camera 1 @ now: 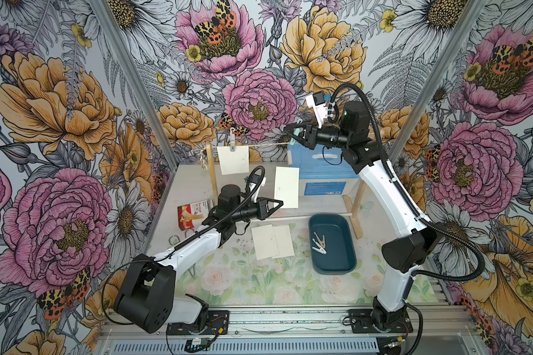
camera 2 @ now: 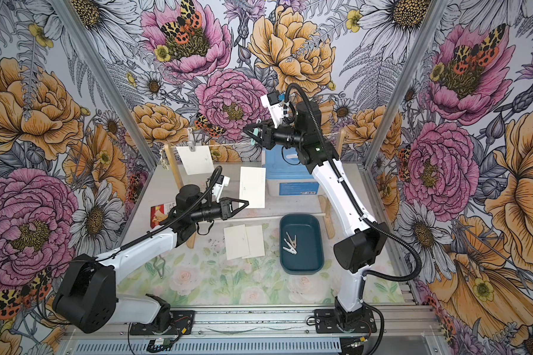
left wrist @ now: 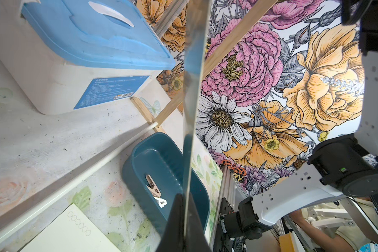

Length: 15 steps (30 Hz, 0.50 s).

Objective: Remove the postcards from the strings
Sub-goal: Remove the clamp from the clothesline, then place the postcard on the postcard.

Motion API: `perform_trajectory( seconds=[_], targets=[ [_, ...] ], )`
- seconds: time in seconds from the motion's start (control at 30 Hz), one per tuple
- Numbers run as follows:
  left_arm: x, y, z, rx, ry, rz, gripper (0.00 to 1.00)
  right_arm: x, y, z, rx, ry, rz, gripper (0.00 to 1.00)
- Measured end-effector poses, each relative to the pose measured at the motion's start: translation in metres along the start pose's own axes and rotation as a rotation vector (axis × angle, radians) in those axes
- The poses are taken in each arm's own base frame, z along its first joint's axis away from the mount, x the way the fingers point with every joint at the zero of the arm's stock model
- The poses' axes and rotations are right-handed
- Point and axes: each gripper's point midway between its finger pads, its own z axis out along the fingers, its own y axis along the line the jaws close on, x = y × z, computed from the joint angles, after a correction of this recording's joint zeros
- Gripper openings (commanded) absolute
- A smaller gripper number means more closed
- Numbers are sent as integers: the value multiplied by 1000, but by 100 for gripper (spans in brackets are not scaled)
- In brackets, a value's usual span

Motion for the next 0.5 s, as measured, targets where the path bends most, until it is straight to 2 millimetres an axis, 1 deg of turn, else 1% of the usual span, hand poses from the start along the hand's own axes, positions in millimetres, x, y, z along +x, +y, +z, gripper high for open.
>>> perform_trajectory(
  seconds=[0.13,0.33,0.5],
  targets=[
    [10,4,2,-13,14,-12,0,-9,1,-7,42,-24,-16,3],
    [25,11,-1,-38,24,-37,0,-24,13,-23,77,-61,-50,2],
    [39,21,-7,-71,29,-70,0,-33,22,-37,121,-87,-73,2]
  ],
)
